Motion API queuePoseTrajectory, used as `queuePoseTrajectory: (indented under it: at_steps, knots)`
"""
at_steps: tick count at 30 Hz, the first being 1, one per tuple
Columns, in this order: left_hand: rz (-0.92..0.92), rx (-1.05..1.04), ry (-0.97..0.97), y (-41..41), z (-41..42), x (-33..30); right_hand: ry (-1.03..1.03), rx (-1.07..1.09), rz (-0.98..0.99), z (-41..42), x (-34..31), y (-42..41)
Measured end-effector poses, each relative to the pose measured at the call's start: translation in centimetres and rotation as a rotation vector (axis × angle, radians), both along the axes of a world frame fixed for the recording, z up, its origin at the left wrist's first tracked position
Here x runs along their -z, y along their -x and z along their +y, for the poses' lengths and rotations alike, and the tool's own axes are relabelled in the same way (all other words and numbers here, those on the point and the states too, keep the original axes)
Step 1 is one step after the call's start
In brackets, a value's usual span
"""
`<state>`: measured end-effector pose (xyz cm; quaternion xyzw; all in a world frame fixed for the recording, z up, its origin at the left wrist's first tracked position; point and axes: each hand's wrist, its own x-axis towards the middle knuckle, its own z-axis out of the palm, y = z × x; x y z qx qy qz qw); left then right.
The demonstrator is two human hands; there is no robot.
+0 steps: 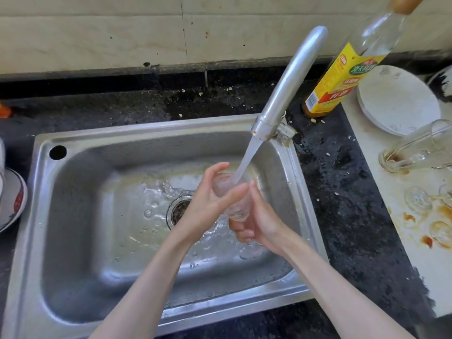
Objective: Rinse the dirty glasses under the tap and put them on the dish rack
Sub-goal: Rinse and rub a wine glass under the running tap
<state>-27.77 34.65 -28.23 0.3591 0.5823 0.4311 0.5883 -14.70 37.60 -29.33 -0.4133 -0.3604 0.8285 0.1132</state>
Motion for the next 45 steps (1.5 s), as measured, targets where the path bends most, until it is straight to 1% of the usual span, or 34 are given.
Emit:
queuePoseTrajectory:
  at_steps: [2,6,8,10,11,14,16,17,19,21,23,25,27,31,35,37,39,41,45]
  knots:
    - [-0.041,-0.035,0.082,-0.3,-0.1,0.0,-0.068,-0.067,-0.098,0.0,0.2,-0.4]
    - [0.011,-0.083,0.143,-0.2,0.2,0.8,-0.176,-0.159,-0.327,0.1,-0.2,-1.5]
    - [0.007,-0.101,0.136,0.0,0.5,1.1,-0.242,-0.151,-0.346,-0.2,-0.4,-1.9]
    - [-0.033,-0.170,0.147,0.0,0.8,1.2,-0.262,-0.112,-0.328,-0.5,-0.5,-2.4]
    - [-0.098,-0.239,0.166,0.0,0.9,1.2,-0.263,-0.108,-0.319,-0.5,-0.6,-2.6]
    - [-0.380,-0.399,0.212,0.5,1.1,1.8,-0.209,-0.155,-0.285,0.0,-1.2,-2.4]
    - [-0.466,-0.398,0.178,1.3,1.3,2.2,-0.113,-0.129,-0.254,0.6,-1.6,-1.8]
    - [-0.493,-0.410,0.169,1.8,1.4,2.4,-0.040,-0.082,-0.231,0.8,-1.7,-1.4]
    - [-0.551,-0.511,0.193,2.7,1.8,2.3,0.105,0.032,-0.145,1.2,-1.9,-0.7]
    - [-0.568,-0.604,0.208,3.2,2.2,2.0,0.182,0.138,-0.080,1.4,-1.9,-0.1]
    - [-0.552,-0.660,0.205,3.5,2.3,1.8,0.197,0.212,-0.041,1.5,-1.8,0.2]
    - [-0.575,-0.679,0.209,3.8,2.2,1.9,0.199,0.237,0.024,1.6,-2.0,0.5]
    - [-0.647,-0.703,0.245,4.1,1.9,2.1,0.170,0.209,0.075,1.7,-2.2,0.7]
    - [-0.807,-0.796,0.375,3.7,1.1,2.6,0.122,0.177,0.107,1.7,-2.4,1.2]
    - [-0.916,-0.859,0.421,3.7,1.0,3.1,0.113,0.188,0.152,1.5,-2.4,1.3]
    - [-0.881,-0.823,0.404,3.7,1.0,3.3,0.170,0.186,0.215,1.3,-2.4,1.1]
    - [-0.757,-0.737,0.371,3.5,1.1,3.2,0.207,0.149,0.230,1.2,-2.2,0.9]
    - [-0.618,-0.655,0.350,3.4,1.2,3.3,0.183,0.110,0.152,1.3,-1.9,0.6]
    - [-0.422,-0.576,0.238,2.9,1.2,2.7,0.118,0.058,0.020,1.8,-1.6,-0.2]
